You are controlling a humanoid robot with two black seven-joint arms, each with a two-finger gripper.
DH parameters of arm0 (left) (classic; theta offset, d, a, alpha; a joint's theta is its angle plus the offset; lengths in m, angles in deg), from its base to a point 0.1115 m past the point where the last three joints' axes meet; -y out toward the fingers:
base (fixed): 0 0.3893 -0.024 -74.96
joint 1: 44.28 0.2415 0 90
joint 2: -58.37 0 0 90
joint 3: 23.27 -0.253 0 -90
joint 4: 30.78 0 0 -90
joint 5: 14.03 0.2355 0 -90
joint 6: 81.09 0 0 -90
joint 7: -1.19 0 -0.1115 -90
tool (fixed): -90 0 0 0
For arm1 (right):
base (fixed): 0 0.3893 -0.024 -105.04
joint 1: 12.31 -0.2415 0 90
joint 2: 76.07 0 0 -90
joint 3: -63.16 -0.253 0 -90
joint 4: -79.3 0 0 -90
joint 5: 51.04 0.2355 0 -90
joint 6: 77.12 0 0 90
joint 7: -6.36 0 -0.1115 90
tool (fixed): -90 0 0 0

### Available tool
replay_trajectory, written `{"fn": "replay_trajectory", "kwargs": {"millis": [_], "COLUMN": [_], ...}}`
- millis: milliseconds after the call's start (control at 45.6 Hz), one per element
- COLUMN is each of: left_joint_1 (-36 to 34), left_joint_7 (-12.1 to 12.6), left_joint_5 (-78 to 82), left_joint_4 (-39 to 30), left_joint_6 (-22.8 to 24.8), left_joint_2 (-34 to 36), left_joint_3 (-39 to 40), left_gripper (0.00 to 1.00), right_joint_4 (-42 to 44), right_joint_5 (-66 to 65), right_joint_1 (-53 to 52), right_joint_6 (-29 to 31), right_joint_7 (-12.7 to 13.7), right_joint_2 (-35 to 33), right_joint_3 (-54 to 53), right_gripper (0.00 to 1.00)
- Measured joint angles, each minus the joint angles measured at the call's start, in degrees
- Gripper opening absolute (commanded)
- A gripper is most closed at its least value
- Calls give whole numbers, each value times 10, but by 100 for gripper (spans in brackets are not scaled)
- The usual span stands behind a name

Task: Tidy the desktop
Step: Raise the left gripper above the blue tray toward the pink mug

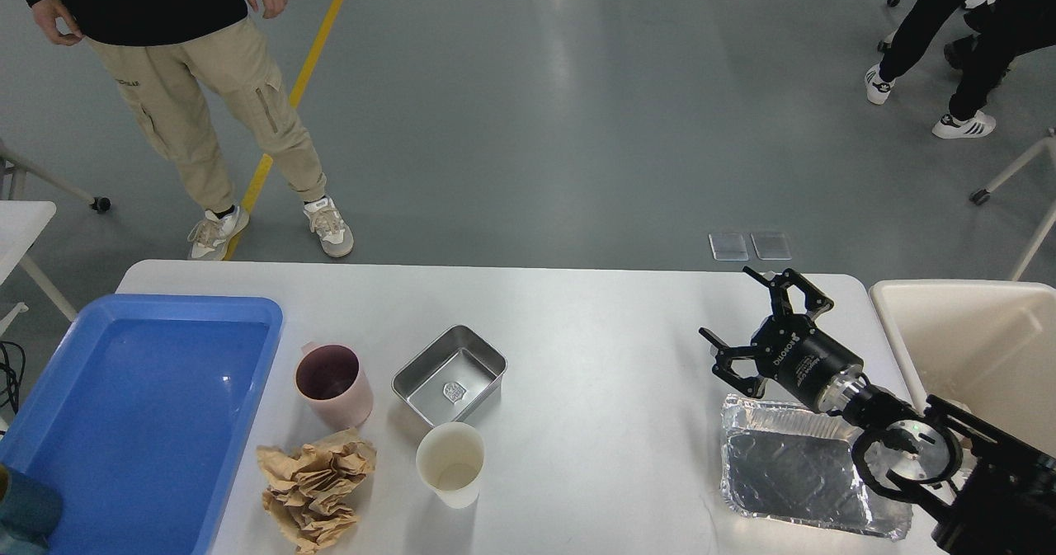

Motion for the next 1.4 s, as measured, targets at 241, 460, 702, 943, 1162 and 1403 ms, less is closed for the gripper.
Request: {"fn": "replay_trajectory", "kwargs": {"millis": [241, 460, 702, 943, 1162, 1403], "left_joint_1": [0, -1, -2, -61, -179, -342], "left_joint_7": [-18, -11, -99, -170, -170, -186], "left_joint_5": [9, 6, 21, 196, 315, 451], "left_joint_4": [5, 14, 40, 48, 86, 115], "left_joint_6": [35, 16, 58, 123, 152, 176], "left_joint_2": [-51, -53, -64, -70, -84, -129], "left_joint_3": [19, 23, 5, -51, -204, -382], "left_gripper": [97, 97, 97, 97, 97, 97], "right_joint_4": [-24, -25, -29, -59, -85, -100], "right_joint_5": [0, 0, 0, 0, 0, 0], "right_joint_1": [3, 4, 7, 14, 17, 17], "right_joint_6": [-6, -6, -5, -5, -5, -4], "right_joint_7": [0, 0, 0, 0, 0, 0], "right_joint_2": [-1, -4, -6, -12, -19, -22], "right_joint_3": [-9, -13, -14, -29, -36, -42], "right_gripper": [100, 100, 100, 100, 100, 100]}}
